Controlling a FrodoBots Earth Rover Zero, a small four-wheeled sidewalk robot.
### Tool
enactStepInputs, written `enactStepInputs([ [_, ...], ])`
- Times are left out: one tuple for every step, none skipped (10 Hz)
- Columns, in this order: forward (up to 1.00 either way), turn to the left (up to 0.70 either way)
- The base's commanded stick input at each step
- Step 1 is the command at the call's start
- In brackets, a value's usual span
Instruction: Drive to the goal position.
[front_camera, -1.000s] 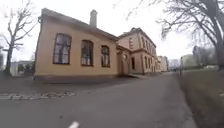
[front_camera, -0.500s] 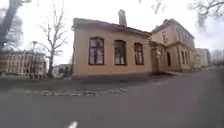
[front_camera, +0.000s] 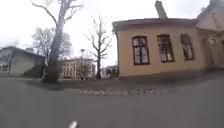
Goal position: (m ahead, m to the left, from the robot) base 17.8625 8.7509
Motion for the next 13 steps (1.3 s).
enactStepInputs([
  [0.00,1.00],
  [0.00,1.00],
  [0.00,1.00],
  [0.00,1.00],
  [0.00,1.00],
  [0.00,1.00],
  [0.00,1.00],
  [0.00,1.00],
  [0.00,1.00],
  [0.17,0.83],
  [0.34,0.66],
  [0.51,0.49],
  [0.68,0.32],
])
